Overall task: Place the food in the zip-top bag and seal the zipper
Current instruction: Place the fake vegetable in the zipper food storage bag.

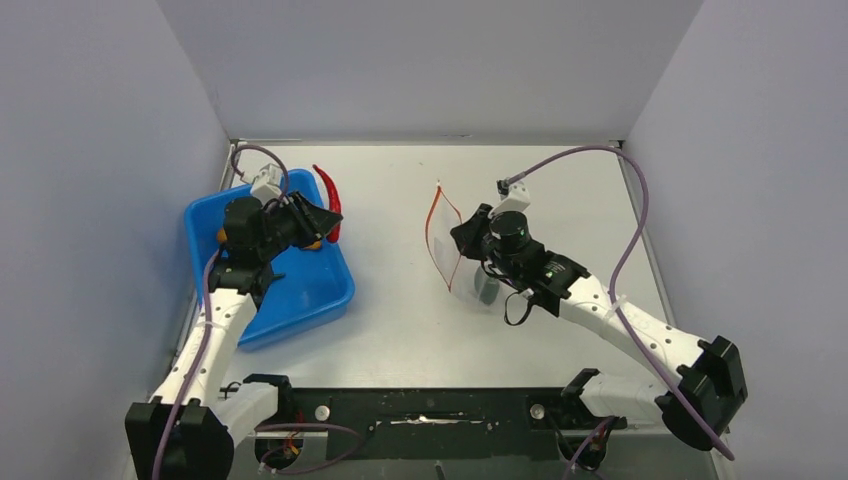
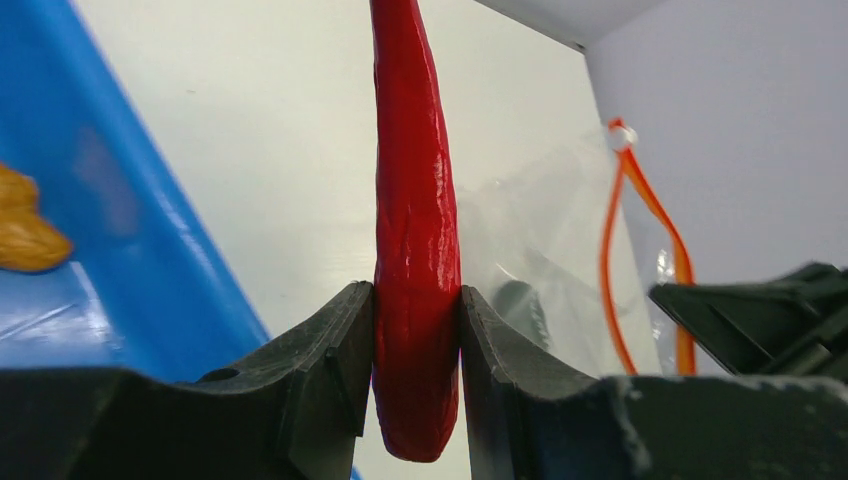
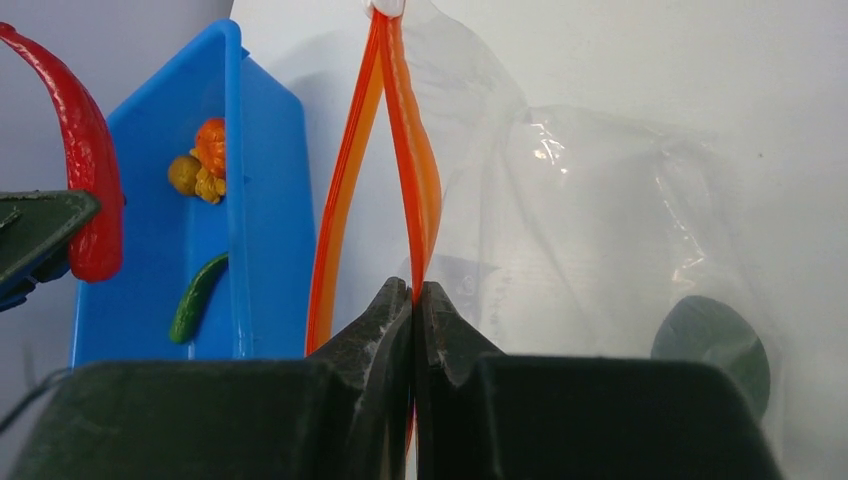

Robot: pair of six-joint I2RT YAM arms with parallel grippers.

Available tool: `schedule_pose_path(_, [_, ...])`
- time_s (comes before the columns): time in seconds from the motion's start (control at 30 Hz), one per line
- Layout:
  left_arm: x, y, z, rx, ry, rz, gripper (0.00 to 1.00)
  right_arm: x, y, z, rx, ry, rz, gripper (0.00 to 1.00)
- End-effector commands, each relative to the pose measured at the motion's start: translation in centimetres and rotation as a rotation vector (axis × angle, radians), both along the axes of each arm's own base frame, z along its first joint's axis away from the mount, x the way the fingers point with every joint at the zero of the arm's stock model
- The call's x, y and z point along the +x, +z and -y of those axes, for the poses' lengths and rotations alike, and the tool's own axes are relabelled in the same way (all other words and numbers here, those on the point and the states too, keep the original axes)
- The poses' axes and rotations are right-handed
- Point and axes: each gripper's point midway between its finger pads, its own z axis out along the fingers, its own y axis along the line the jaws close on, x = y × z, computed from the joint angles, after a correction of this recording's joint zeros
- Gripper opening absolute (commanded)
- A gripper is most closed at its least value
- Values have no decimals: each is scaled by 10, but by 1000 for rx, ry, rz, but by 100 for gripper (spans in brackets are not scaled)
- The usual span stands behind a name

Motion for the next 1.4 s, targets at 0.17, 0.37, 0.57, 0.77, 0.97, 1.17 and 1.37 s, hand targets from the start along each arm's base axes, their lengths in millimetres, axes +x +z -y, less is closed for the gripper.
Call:
schedule_pose_path(0.17, [-30,67,73,-96,-187,187,16,15,46,-38,129,42,79,0])
schedule_pose_path(0.37, [-45,88,100,-201,-257,209,17,13,51,-41,152,43,87,0])
schedule_pose_path(0.57, [-61,94,131,-226,-320,168,17,10,49,-43,143,52,85,0])
schedule_pose_path(0.77, [-82,85,152,-222,-377,82,17,10,55,-45,84,105,173,0])
schedule_pose_path(0.97, [-104,59,168,-251,-434,-80,17,10,66,-50,24,178,295,0])
schedule_pose_path(1.17, [-112,42,175,-218,-455,-163,17,6,76,-58,-14,244,355,0])
schedule_pose_path(1.37, [-107,29,170,-140,-421,-208,17,-1,77,-64,-75,275,406,0])
